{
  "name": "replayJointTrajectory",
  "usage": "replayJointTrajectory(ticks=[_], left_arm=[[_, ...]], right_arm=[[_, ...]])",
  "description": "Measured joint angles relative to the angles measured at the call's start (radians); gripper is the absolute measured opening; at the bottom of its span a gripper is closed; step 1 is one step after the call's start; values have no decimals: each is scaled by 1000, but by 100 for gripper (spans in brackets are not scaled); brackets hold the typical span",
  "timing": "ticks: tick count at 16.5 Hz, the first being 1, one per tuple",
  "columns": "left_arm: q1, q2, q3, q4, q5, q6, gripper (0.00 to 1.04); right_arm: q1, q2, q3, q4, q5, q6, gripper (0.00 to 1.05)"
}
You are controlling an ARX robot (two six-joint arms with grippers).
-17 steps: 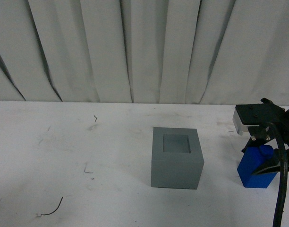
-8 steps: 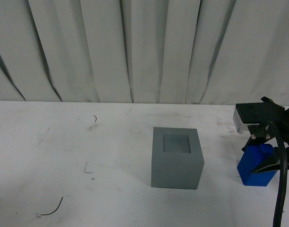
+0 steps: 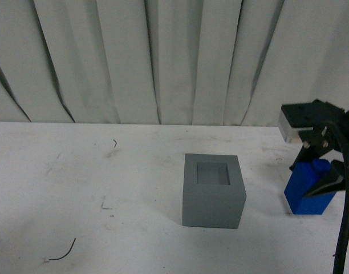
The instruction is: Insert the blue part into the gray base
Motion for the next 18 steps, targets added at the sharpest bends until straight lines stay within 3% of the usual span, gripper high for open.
replayJointTrajectory(ticks=[6,11,14,18], left_arm=[[0,0,0,0,0,0,98],[0,0,0,0,0,0,98],[0,0,0,0,0,0,98],[0,0,0,0,0,0,98]], right_arm=[[54,-66,108,-120,-31,9,47],[278,95,388,-234,-28,127,47],[293,137,389,-180,-16,218,47],[292,135,357,-154,-15,235,47]])
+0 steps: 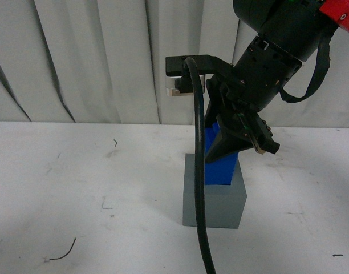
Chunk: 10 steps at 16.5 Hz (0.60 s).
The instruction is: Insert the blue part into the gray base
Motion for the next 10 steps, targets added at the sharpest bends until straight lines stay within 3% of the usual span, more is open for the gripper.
replayJointTrajectory(ticks=[10], left_arm=[[0,0,0,0,0,0,98]], right_arm=[[0,-14,-27,23,0,16,47]])
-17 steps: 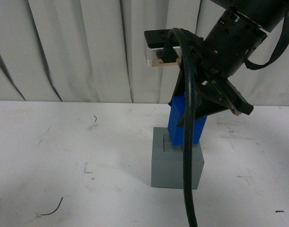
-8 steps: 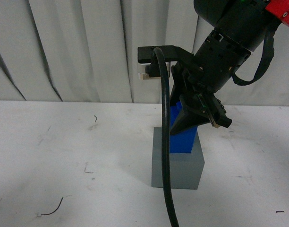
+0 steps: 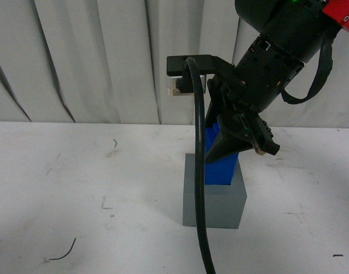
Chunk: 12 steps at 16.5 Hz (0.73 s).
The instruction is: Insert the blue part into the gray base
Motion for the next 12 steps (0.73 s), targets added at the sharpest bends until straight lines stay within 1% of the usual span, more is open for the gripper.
replayJointTrajectory(ticks=[12], left_arm=[[0,0,0,0,0,0,98]], right_arm=[[-8,-13,-23,11,6,20,47]])
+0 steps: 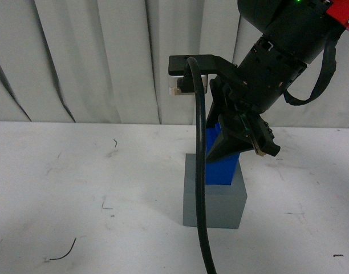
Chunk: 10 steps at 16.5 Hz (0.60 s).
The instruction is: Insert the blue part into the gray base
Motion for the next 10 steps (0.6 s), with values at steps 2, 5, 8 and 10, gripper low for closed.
replayJointTrajectory(ticks=[2,5,8,10], left_arm=[[0,0,0,0,0,0,98],[0,0,0,0,0,0,98],[0,0,0,0,0,0,98],[0,0,0,0,0,0,98]], right_arm=[[-2,-8,-11,7,7,0,47],[-7,-15,-25,19,11,0,47],[-13,-16,-42,46,19,7,47],[-12,-16,-57,61,26,10,47]])
